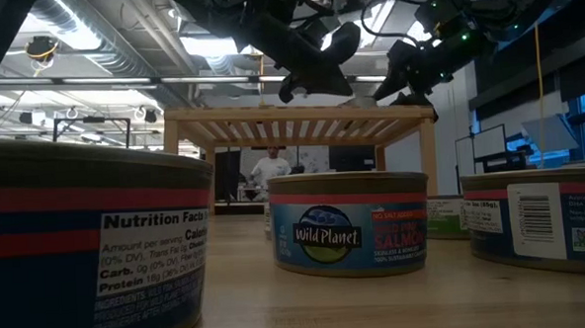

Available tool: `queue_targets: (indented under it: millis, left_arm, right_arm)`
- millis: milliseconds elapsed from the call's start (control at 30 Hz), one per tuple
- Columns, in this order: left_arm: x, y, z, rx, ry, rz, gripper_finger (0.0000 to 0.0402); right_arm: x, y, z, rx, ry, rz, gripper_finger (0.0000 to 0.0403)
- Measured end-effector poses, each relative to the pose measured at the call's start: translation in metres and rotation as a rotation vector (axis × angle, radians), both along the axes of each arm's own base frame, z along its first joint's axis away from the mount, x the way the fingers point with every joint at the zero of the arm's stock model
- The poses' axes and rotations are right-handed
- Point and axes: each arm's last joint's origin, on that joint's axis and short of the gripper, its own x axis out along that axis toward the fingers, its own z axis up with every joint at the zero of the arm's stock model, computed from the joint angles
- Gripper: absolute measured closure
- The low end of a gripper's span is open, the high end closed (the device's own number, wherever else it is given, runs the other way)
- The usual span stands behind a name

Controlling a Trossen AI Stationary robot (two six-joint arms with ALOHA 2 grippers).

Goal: Stack canned seafood by type on shelf
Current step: Put the green tuna can on the shelf, then stack the green tuna can on top of the green tuna can on the shelf

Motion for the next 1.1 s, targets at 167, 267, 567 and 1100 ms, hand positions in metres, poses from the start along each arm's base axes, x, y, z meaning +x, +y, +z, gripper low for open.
queue_targets:
  millis: [167,267,567,1100]
  left_arm:
    - [0.000,0.000,0.000,-0.001,-0.001,0.000,0.0400]
    - [0.000,-0.001,0.000,-0.006,-0.004,-0.001,0.0400]
    - [0.003,-0.013,0.002,-0.007,-0.016,-0.030,0.0400]
    - [-0.030,-0.099,0.062,-0.036,0.021,-0.221,0.0400]
  right_arm:
    - [-0.002,-0.002,0.000,-0.020,0.019,-0.072,0.0160]
    - [-0.002,-0.002,0.000,-0.030,0.030,-0.111,0.0160]
    - [-0.005,-0.005,0.002,-0.075,0.043,-0.230,0.0160]
    - [0.004,0.007,0.014,-0.154,-0.020,-0.224,0.0160]
